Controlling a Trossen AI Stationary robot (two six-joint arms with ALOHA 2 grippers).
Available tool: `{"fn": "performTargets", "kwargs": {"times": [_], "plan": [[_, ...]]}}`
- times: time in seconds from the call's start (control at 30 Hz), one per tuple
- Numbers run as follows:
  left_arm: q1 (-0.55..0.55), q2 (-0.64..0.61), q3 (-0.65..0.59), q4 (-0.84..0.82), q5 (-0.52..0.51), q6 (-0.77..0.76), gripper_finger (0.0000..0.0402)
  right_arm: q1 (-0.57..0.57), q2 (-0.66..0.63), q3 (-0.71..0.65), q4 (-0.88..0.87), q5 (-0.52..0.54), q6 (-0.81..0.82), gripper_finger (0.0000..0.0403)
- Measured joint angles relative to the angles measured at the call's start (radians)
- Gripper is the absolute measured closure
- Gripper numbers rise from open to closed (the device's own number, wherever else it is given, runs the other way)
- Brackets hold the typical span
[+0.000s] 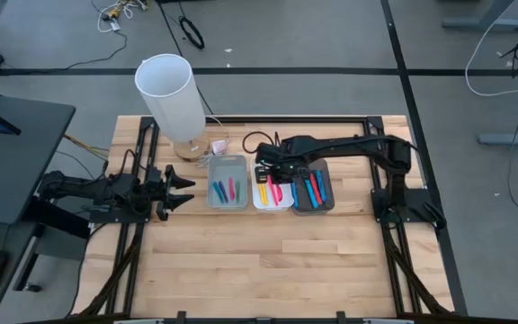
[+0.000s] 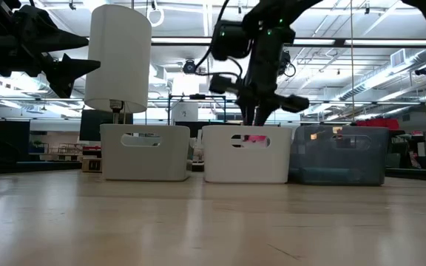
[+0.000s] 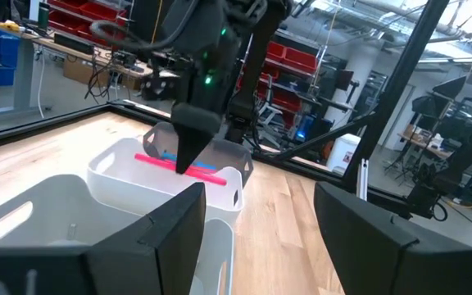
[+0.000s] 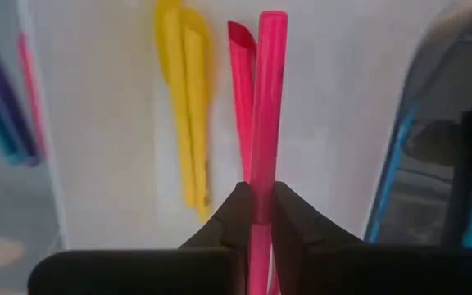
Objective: Pick & Place Markers
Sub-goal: Put the pink highlighter pen into the white bin
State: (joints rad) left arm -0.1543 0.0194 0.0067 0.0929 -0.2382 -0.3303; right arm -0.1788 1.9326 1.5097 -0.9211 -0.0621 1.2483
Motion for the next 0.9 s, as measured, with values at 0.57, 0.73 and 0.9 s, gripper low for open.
{"fn": "performTargets", "kwargs": {"times": [0.57,0.73,0.9], "plan": [[0.000,0.000,0.000,0.000,0.000,0.000,0.0168,-0.036,0.112,0.000,-0.008,-0.037,-0.079,0.0378],[0.000,0.000,0.000,0.000,0.000,0.000,0.0168,-0.036,0.138,0.000,0.016,-0.062,-0.082,0.0378],[0.000,0.000,0.000,0.000,0.000,0.000,0.0168,-0.034,0.137,0.000,0.006,-0.070,-0.091,0.0359]]}}
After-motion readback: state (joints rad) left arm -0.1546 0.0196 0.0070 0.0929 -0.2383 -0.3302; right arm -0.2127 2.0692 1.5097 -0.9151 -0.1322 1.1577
